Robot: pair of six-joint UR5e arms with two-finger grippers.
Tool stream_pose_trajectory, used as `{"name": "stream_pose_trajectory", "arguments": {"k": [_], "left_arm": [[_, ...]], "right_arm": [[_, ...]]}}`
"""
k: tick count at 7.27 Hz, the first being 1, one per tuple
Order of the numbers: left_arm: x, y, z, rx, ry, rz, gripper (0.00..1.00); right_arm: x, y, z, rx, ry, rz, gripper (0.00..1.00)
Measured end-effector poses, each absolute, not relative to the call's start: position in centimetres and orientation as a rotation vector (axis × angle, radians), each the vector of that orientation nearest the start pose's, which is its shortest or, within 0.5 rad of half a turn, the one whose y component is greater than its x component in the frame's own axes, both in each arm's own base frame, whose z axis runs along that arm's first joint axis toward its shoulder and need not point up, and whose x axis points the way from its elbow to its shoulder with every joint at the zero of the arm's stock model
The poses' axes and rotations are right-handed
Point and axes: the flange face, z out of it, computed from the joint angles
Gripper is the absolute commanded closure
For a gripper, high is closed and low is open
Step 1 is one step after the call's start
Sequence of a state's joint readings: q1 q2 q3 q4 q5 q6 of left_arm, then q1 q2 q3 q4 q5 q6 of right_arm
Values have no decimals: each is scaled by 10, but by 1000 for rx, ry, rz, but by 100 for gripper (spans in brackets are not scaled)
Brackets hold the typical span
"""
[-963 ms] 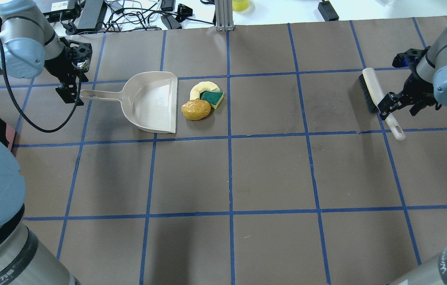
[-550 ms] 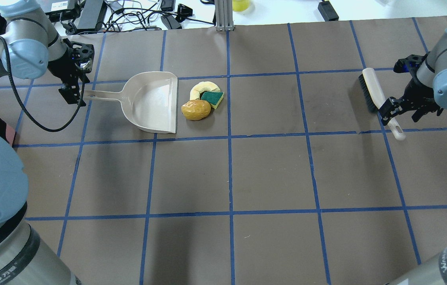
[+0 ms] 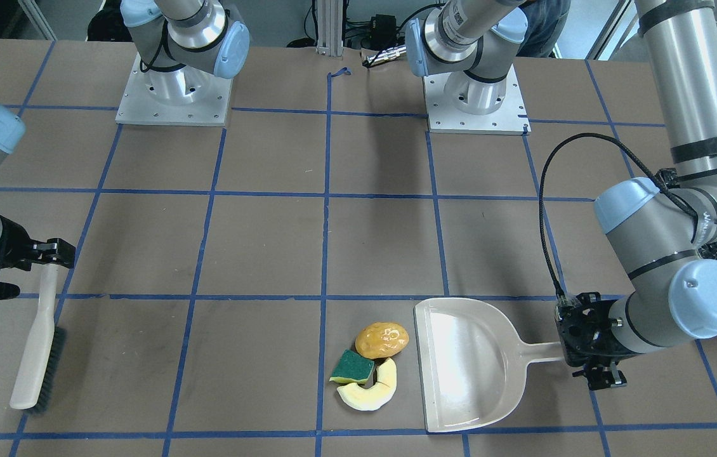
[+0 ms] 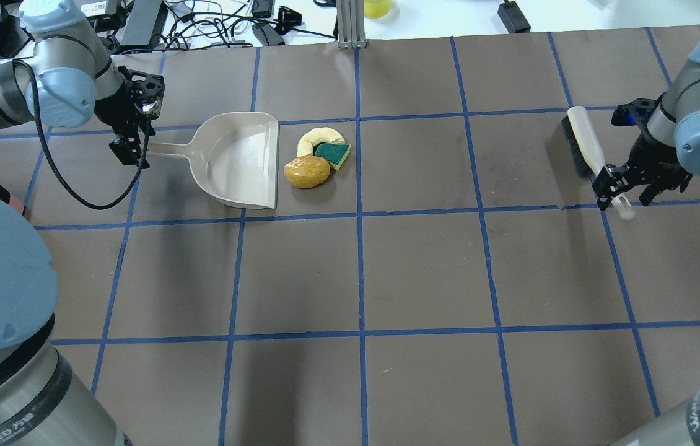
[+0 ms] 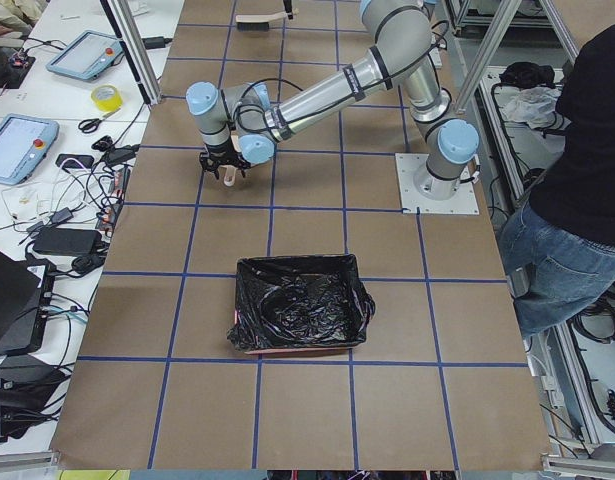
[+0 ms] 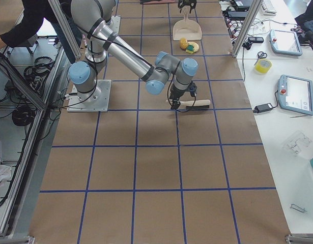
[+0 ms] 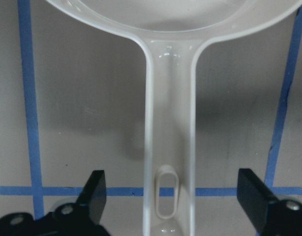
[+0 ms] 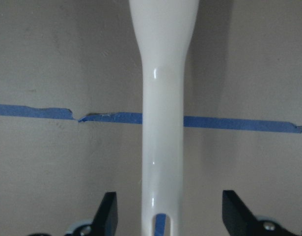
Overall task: Sweep and dump trash into bin
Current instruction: 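Close the left gripper on the dustpan handle while the right gripper grasps the brush handle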
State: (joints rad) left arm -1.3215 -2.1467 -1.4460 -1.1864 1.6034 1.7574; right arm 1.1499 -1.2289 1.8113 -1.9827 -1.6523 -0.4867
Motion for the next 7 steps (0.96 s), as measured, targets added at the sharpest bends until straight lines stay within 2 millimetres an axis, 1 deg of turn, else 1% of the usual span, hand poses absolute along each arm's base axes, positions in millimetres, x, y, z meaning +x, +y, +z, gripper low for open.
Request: {"name": "stream_pose_trajectory", "arguments": {"k": [1,2,3,4,5,7], "left_arm": [[41,-688,242,2179,2315,100,39],[40,-688,242,2180,2314,101,52],[40,-688,242,2180,2314,101,78],[40,-688,242,2180,2314,102,90],[40,-688,242,2180,2313,103,100],[39,-688,242,2181,2313,103,100]], "right_arm": [[-111,-554,233,-114,3123,297,64],[-111,-554,234,-116,3124,298,78],[-111,-555,235,-116,3124,297,91],[-111,-555,235,-116,3123,298,96],[-111,-555,236,-116,3122,300,98],[-110,-555,239,-115,3119,295,100]]}}
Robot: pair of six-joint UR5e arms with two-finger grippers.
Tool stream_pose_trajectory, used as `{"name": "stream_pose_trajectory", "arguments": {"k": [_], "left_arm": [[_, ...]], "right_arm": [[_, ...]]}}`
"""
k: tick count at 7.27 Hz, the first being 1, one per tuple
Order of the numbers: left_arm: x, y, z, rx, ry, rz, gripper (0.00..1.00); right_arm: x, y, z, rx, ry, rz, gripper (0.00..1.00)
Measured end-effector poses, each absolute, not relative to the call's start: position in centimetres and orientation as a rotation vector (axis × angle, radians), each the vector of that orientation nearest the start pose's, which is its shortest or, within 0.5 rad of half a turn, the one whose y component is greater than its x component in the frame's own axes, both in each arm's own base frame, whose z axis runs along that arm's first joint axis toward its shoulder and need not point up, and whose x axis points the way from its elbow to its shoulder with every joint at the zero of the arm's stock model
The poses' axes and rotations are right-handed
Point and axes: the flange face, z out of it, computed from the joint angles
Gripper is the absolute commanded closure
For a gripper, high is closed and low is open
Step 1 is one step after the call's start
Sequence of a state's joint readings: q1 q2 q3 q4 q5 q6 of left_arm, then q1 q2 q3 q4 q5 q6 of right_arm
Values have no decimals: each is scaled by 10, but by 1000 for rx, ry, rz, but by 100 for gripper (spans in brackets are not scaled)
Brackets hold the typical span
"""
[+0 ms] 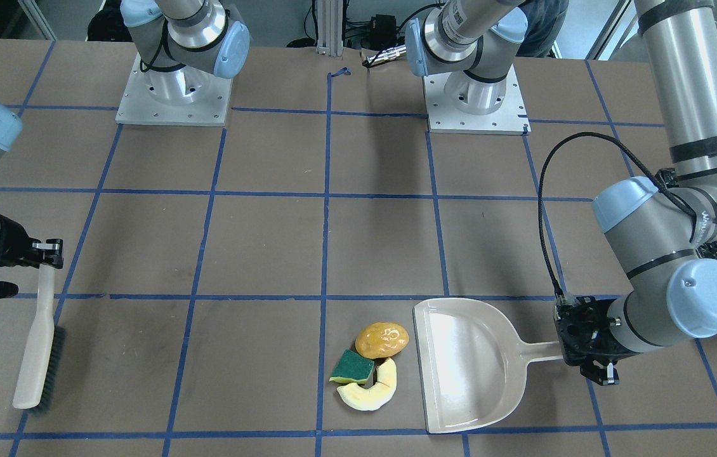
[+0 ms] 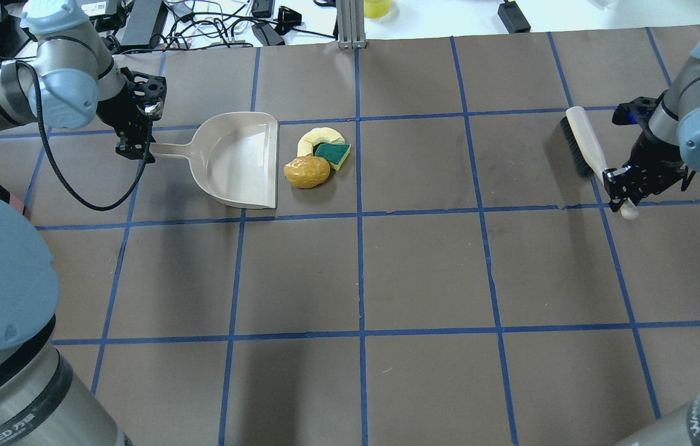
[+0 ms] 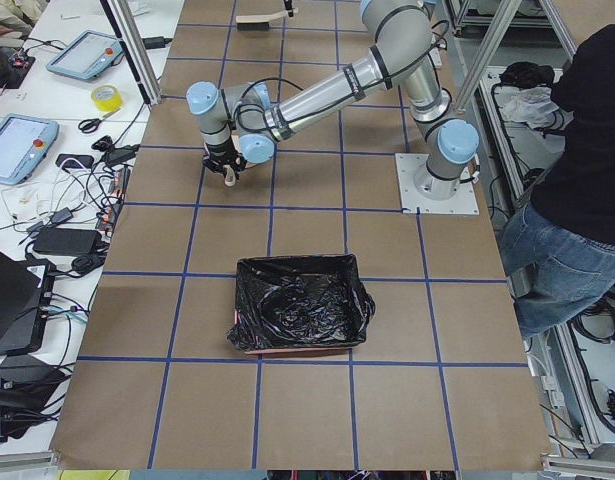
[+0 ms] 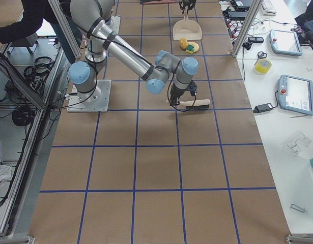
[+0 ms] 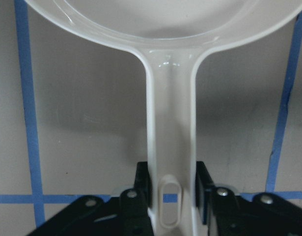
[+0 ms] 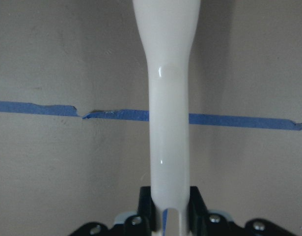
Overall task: Sweep and dump trash into bin
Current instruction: 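Close the left gripper on the dustpan handle while the right gripper grasps the brush handle, then lift the white brush with the right gripper and carry it toward the dustpan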
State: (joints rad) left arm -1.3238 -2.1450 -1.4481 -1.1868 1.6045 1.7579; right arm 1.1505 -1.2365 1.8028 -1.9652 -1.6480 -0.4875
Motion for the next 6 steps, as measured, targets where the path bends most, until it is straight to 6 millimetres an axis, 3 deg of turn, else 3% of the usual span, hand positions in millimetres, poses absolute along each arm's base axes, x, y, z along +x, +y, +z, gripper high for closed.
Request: {"name": "stream_pose_trajectory", "arguments": {"k": [2,4,6], "left_arm": [[38,-689,244,2177,2303,96,100],[28,-692,246,2173,2257,108,100],[24,-692,246,2170,2234,133,100]], "right_arm": [[-90,-554,263,-97,3128,286,100],[-16,-559,292,-152,3168,312,100],[90,-551,307,-111,3223,323,100]]}}
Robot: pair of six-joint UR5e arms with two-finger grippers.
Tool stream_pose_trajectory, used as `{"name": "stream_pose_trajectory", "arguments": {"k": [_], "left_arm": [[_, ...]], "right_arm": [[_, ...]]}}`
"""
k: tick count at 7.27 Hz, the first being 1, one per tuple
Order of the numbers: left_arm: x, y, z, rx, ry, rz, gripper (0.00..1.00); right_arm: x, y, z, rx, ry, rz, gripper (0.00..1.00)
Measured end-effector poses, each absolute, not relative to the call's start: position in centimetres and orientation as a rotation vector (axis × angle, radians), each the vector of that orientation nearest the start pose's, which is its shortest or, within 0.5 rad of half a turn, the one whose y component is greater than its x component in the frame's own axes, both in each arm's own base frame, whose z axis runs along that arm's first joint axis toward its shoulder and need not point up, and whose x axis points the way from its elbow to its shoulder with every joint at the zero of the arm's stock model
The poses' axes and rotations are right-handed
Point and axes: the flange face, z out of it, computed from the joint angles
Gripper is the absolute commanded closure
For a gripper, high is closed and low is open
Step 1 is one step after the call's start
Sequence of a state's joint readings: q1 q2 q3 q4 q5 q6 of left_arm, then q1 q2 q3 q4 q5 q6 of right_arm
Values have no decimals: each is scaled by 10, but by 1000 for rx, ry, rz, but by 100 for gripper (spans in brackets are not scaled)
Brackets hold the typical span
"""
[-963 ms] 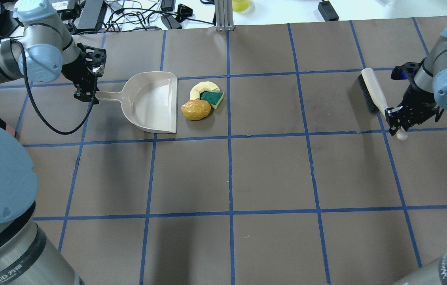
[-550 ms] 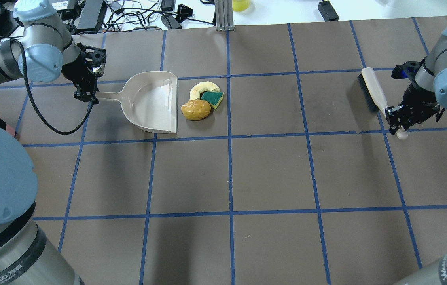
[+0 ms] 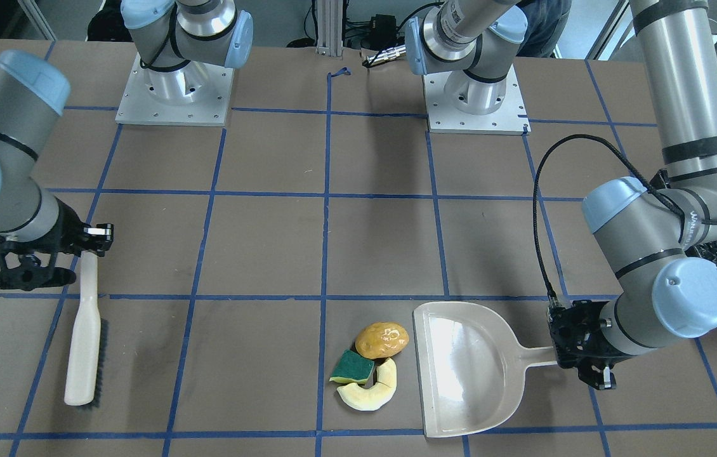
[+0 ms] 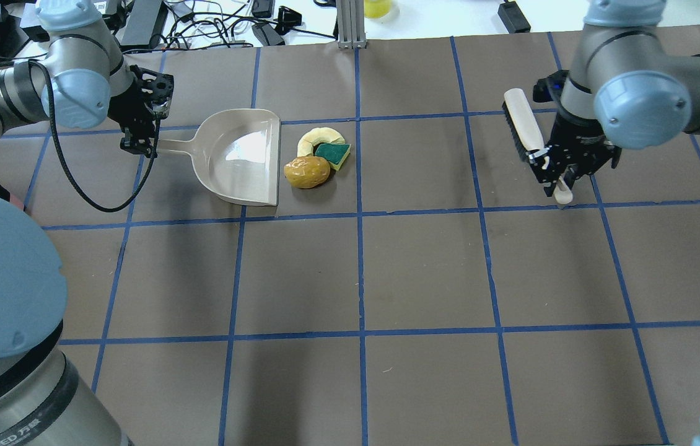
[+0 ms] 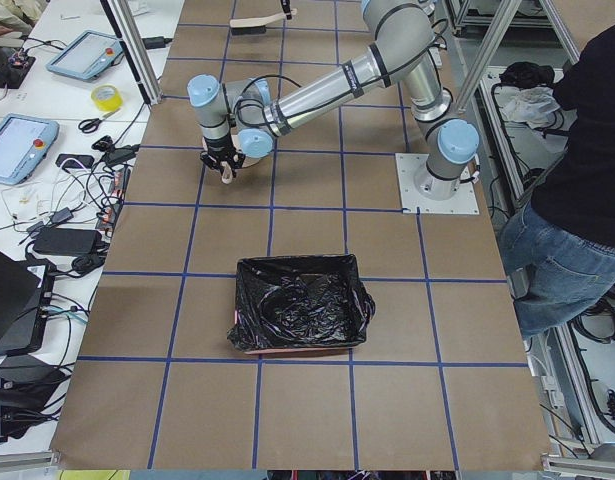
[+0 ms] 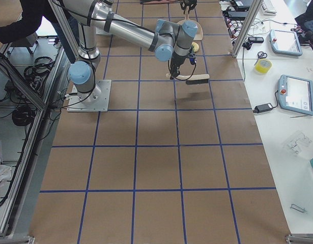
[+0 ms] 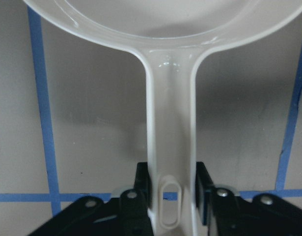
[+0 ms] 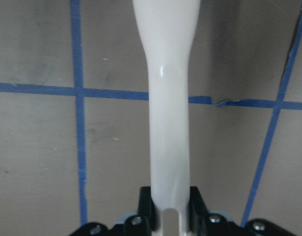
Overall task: Sweep and dump trash into bin
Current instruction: 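Lift the white brush with the right gripper and carry it toward the dustpan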
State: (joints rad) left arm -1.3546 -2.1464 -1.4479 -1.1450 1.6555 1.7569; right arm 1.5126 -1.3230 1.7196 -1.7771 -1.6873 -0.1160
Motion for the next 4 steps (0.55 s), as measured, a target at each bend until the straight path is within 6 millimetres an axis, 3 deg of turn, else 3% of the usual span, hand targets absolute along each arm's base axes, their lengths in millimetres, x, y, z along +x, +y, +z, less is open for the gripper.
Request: {"name": "stream_pose_trajectory", "arguments": {"k": [2,4], "left_arm": [[24,-692,245,2171,2230,139,100],[23,-692,244,2172,2230,140,100]], "right_arm": [[196,-530,308,-6,3266,285,100],[289,-524,293,71,3284,266,100]]}}
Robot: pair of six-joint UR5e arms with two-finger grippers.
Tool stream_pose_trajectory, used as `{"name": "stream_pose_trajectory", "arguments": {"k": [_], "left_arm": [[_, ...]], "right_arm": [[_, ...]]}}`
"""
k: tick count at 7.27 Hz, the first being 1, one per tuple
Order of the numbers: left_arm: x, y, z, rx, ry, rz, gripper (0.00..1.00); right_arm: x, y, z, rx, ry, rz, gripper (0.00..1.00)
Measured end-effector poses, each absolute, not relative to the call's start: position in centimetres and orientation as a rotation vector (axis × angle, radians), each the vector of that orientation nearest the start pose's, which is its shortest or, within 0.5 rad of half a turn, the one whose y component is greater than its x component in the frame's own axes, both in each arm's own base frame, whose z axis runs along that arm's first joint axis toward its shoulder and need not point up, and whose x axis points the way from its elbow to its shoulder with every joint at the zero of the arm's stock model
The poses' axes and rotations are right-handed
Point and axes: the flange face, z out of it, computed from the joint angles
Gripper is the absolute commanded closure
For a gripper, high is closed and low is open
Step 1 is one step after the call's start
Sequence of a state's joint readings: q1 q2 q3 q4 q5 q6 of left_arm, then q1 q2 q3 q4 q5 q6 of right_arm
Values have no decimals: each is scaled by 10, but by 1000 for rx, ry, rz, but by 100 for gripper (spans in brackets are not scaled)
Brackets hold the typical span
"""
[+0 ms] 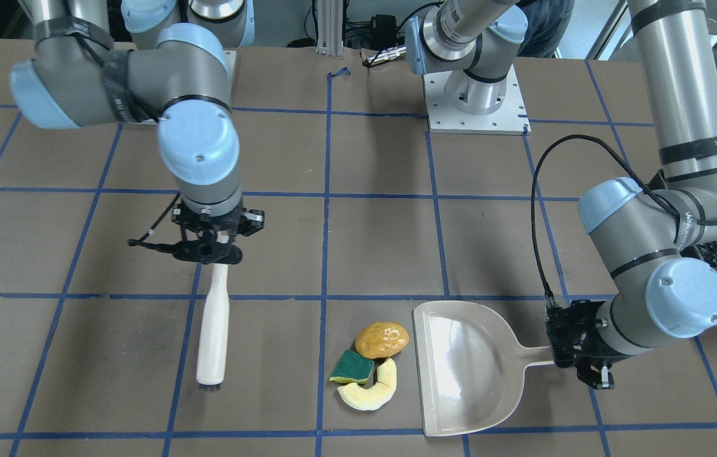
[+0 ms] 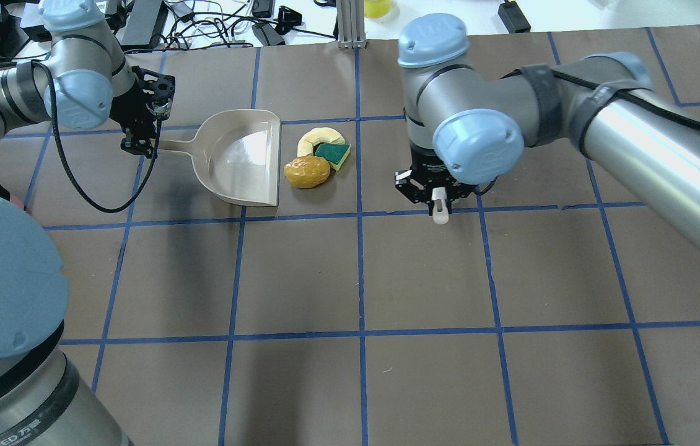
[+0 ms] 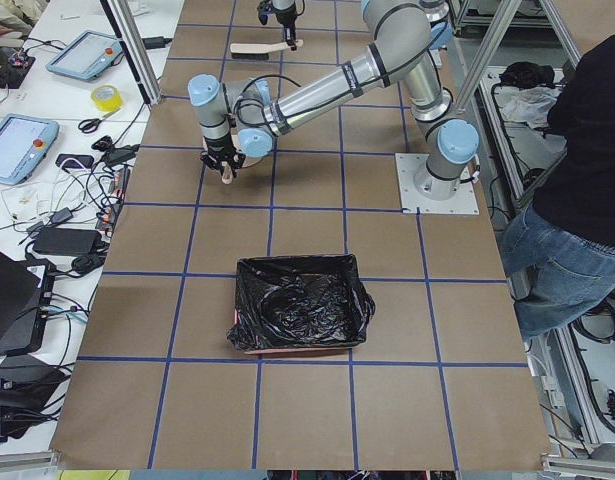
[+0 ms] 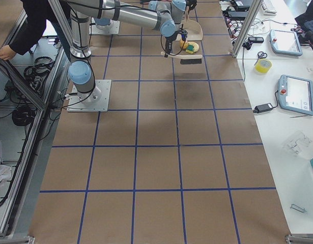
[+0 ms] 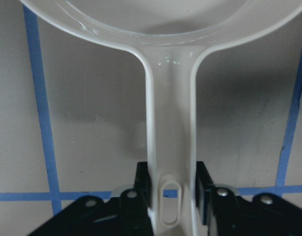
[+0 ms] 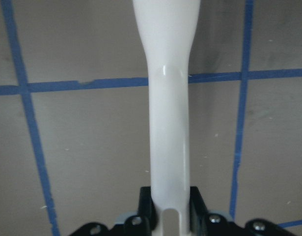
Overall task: Sweep and dump trash into bin
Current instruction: 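Lift the white brush with the right gripper and carry it toward the dustpan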
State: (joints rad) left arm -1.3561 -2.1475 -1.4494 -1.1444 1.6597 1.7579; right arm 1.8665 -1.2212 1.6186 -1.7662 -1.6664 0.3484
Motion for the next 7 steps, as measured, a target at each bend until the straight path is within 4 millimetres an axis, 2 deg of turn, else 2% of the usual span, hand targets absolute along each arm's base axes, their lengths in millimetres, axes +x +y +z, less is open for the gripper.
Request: {"name": "stream_pose_trajectory", "arguments": {"k": [1,2,3,7], "left_arm": [[23,-692,244,2173,2230,140,100],[23,-692,244,2172,2230,140,100],[24,-692,245,2172,2230,140,100],[23,-692,244,2172,2231,141,100]], "right_arm": [[331,-528,284,110,3275,280,100],[361,-535,275,148,3259,320,100],[381,-543,266,185,3240,356,100],[422,-554,244,253,3167,412,100]]}}
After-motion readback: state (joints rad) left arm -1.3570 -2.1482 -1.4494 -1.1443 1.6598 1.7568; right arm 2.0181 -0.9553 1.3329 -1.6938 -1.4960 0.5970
